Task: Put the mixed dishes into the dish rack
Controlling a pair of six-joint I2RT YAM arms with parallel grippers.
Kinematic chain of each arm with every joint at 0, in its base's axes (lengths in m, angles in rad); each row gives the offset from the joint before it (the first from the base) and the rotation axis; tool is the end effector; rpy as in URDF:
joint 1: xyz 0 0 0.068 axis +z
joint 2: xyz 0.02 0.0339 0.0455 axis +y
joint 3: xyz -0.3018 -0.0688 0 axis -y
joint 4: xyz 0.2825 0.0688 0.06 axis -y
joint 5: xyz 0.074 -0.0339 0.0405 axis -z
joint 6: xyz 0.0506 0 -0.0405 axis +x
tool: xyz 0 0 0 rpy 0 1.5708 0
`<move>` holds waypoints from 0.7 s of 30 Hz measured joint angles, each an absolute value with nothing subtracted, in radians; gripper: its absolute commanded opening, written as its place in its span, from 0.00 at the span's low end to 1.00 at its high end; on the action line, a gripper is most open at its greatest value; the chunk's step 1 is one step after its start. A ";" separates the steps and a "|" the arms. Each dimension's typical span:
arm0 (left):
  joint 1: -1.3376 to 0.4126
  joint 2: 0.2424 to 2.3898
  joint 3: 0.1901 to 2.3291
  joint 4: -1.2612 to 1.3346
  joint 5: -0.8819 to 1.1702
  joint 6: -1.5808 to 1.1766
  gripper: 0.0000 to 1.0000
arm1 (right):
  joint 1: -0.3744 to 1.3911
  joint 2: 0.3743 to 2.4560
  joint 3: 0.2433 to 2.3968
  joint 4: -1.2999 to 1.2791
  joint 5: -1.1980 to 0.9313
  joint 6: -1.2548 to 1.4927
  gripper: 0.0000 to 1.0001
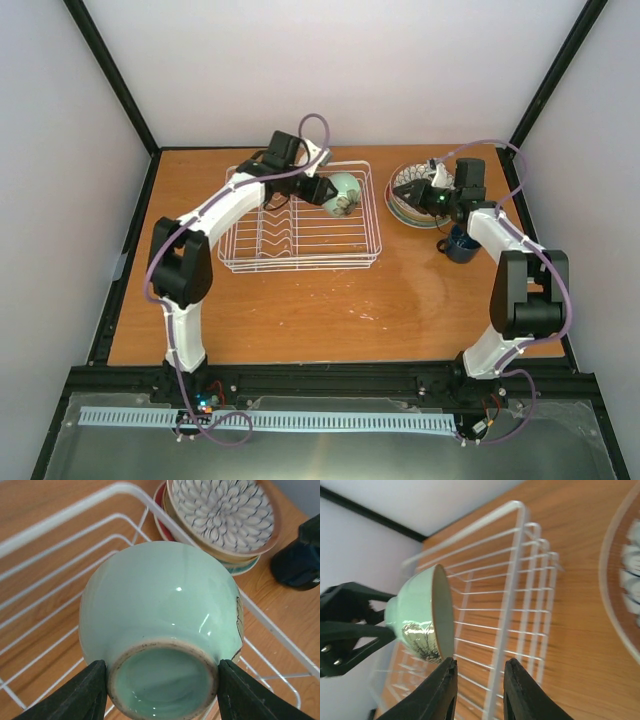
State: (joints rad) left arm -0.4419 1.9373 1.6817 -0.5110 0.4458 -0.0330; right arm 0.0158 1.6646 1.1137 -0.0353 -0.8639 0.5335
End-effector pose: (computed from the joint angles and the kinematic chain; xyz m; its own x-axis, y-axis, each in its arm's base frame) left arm 0.4452 -0.2348 0.2989 -0.6487 0.2740 -0.7100 0.6455 0.6922 -0.3227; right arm 0.4087 0.0449 0.2581 -0.8036 0.3176 -0.5034 -0.2729 0.5550 0.7858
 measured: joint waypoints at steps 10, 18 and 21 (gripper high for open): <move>-0.495 2.113 1.869 -0.726 0.183 0.007 0.01 | 0.015 1.554 1.114 -0.249 -0.573 0.380 0.25; -0.496 2.236 2.103 -0.836 -0.007 0.041 0.01 | 0.015 1.529 1.114 -0.274 -0.519 0.352 0.25; -0.504 2.287 2.182 -0.863 -0.039 0.059 0.01 | 0.015 1.529 1.121 -0.296 -0.507 0.343 0.25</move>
